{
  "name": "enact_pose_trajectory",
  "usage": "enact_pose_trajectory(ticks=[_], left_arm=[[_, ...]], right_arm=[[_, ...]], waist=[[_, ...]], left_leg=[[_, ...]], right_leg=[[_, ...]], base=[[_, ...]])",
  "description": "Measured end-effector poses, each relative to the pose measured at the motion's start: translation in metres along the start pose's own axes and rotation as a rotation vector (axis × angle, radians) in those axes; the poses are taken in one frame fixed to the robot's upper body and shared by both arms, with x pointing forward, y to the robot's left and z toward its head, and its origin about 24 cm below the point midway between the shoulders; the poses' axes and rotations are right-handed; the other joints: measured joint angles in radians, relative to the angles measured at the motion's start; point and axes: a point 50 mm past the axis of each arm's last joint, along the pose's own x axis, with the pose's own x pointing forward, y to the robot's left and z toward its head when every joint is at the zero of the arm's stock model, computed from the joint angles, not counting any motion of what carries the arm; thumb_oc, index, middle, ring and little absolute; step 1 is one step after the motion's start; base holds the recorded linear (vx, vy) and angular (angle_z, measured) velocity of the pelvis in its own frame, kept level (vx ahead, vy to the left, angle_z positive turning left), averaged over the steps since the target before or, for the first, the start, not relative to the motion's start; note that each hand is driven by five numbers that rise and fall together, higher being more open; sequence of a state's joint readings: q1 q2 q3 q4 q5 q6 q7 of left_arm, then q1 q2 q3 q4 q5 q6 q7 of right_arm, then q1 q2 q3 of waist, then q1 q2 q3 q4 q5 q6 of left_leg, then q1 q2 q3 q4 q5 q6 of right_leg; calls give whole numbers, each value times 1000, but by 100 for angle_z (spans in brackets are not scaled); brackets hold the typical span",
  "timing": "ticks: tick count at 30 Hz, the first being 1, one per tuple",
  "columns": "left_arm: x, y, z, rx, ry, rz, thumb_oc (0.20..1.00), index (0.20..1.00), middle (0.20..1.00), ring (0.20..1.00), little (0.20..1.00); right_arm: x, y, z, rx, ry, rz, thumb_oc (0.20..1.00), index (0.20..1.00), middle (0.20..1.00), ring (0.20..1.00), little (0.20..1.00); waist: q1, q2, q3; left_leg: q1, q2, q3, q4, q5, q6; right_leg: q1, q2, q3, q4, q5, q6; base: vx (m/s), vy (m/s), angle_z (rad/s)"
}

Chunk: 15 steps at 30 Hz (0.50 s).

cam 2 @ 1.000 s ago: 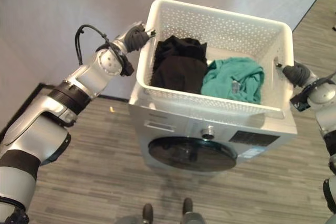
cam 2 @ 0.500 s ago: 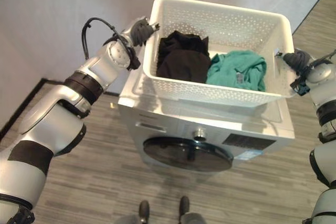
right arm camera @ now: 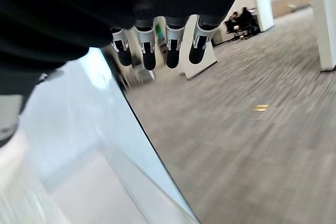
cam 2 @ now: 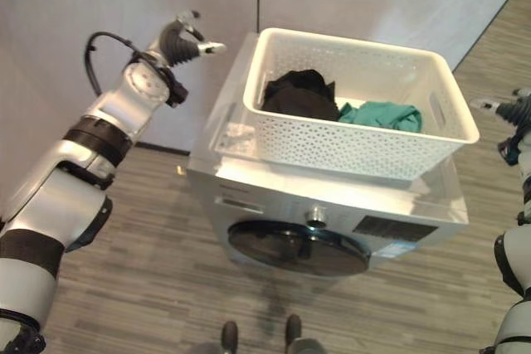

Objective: Grab the laundry basket,head to the washer,open it,put in the laundry and shut it.

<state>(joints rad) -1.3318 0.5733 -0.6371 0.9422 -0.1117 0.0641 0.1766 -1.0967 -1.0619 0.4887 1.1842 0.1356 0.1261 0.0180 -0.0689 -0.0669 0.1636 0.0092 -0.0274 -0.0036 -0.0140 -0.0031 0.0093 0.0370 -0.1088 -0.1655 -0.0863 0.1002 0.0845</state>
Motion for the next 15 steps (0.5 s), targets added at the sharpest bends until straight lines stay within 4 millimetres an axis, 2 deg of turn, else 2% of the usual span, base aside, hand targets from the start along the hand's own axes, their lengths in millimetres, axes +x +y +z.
enact_pose_trajectory(ticks=[2,3,4,5,6,7,8,9,11,12,13,14,15], left_arm=[[-7,11,-4,-38,-37,40,1000,1000,1000,1000,1000],[-36,37,-21,-88,-128,112,1000,1000,1000,1000,1000],[-70,50,-56,-69,-111,152,1000,1000,1000,1000,1000],[-86,48,-81,-64,-38,156,1000,1000,1000,1000,1000],[-105,44,-105,-51,39,136,1000,1000,1000,1000,1000],[-182,51,-144,-42,139,156,1000,1000,1000,1000,1000],[-205,50,-164,-43,239,155,1000,1000,1000,1000,1000],[-238,52,-183,-7,347,134,1000,1000,1000,1000,1000],[-314,43,-196,-58,514,159,1000,1000,1000,1000,1000],[-357,28,-206,-110,658,119,1000,1000,1000,1000,1000],[-375,10,-210,-172,729,55,1000,1000,1000,1000,1000],[-376,3,-209,-194,727,34,1000,1000,1000,1000,1000],[-392,-11,-207,-301,763,26,1000,1000,1000,1000,1000]], right_arm=[[-4,0,-8,75,-32,-24,1000,1000,1000,1000,1000],[-18,-10,-8,211,-181,-73,1000,1000,1000,1000,1000],[-41,-32,-48,200,-186,-171,1000,1000,1000,1000,1000],[-54,-35,-91,158,-65,-200,1000,1000,1000,1000,1000],[-72,-36,-122,84,9,-189,1000,1000,1000,1000,1000],[-140,-61,-154,71,-45,-322,1000,1000,1000,1000,1000],[-159,-69,-177,67,41,-380,1000,1000,1000,1000,1000],[-173,-65,-195,2,122,-368,1000,1000,1000,1000,1000],[-217,-16,-211,45,163,-248,1000,1000,1000,1000,1000],[-228,17,-212,108,166,-135,1000,1000,1000,1000,1000],[-229,42,-211,123,169,0,1000,1000,1000,1000,1000],[-229,46,-209,130,157,28,1000,1000,1000,1000,1000],[-229,52,-198,140,110,93,1000,1000,1000,1000,1000]], waist=[[0,5,1],[-3,24,10],[2,53,4],[12,57,6],[20,58,7],[21,60,7],[21,59,6],[19,49,0],[21,25,-10],[24,15,-18],[32,25,-39],[36,26,-41],[49,20,-41]], left_leg=[[9,2,10,-12,7,-3],[25,5,17,-24,8,-4],[37,10,16,-41,7,-4],[58,16,14,-50,7,-5],[72,20,13,-57,8,-6],[85,19,15,-71,4,-11],[99,23,15,-77,4,-12],[99,29,17,-74,-12,-23],[56,44,19,-10,-36,-36],[59,56,31,-12,-42,-45],[31,64,20,9,-47,-45],[19,67,12,14,-46,-46],[0,77,14,27,-36,-61]], right_leg=[[0,3,7,0,1,-2],[1,7,22,0,0,-2],[6,12,20,0,0,-3],[27,18,18,0,-2,-4],[36,30,19,0,-7,-2],[41,22,27,-1,-38,-13],[54,26,27,-1,-43,-14],[61,31,31,-1,-54,-16],[43,47,45,-1,-56,-24],[43,58,53,-5,-57,-28],[31,67,52,-1,-58,-30],[26,71,49,-1,-62,-36],[12,84,47,-1,-55,-48]], base=[[-20,-4,-17],[17,-20,-19],[9,-55,-8],[23,-71,9],[-30,-120,-1],[27,-122,-9],[-70,-181,-13],[-48,-178,-9],[-64,-177,-15],[-98,-231,-8],[-241,-296,5],[-295,-291,20],[-319,-218,9]])
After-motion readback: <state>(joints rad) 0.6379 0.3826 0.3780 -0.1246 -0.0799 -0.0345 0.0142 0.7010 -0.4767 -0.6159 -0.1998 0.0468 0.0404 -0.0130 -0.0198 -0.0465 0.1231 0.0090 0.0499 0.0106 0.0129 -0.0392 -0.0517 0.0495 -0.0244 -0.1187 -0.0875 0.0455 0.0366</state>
